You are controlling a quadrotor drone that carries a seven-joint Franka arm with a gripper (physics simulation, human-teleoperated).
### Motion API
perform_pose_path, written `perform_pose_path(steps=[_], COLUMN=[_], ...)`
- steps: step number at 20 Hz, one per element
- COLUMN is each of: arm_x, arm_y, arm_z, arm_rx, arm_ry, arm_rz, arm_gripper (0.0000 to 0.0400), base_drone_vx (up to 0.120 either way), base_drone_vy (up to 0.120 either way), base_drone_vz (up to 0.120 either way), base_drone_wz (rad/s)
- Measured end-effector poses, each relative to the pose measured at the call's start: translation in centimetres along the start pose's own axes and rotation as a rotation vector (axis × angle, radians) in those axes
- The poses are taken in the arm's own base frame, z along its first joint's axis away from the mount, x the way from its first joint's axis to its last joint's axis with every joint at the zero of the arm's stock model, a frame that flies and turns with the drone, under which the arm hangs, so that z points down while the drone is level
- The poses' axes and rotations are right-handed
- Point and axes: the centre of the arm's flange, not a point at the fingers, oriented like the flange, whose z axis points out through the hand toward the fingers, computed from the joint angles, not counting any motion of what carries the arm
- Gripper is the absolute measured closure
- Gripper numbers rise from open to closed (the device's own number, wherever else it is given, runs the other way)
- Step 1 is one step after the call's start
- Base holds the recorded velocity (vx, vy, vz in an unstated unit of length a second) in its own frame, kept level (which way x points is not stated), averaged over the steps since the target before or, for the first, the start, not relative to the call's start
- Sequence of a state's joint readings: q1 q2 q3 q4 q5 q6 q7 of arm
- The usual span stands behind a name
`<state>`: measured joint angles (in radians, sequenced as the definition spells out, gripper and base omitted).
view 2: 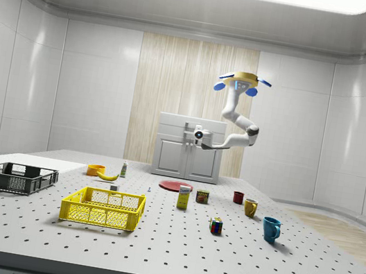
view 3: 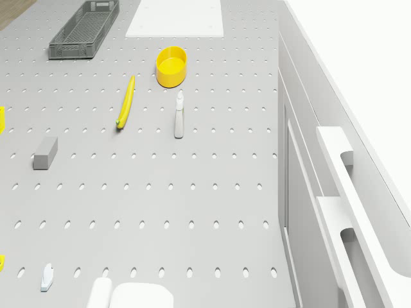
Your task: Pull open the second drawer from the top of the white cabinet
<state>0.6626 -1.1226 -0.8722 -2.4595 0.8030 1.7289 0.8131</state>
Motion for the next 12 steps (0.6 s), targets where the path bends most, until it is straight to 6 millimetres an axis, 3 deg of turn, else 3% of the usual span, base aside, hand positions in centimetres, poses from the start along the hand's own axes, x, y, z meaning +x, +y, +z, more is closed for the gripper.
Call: perform_pose_path(steps=[2,6,12], arm_x=[0.0,0.0,0.0], arm_y=[0.0,0.0,0.0], arm_z=[0.0,0.6,3.0], arm_rx=[0.000,0.000,0.000], arm_ry=[0.000,0.000,0.000], arm_rz=[0.000,0.000,0.000], arm_gripper=[0.0100,0.0100,0.0100], base_drone_vx=[0.000,0.000,0.000], base_drone_vy=[0.100,0.000,0.000], base_drone_vz=[0.000,0.000,0.000], base_drone_wz=[0.000,0.000,0.000])
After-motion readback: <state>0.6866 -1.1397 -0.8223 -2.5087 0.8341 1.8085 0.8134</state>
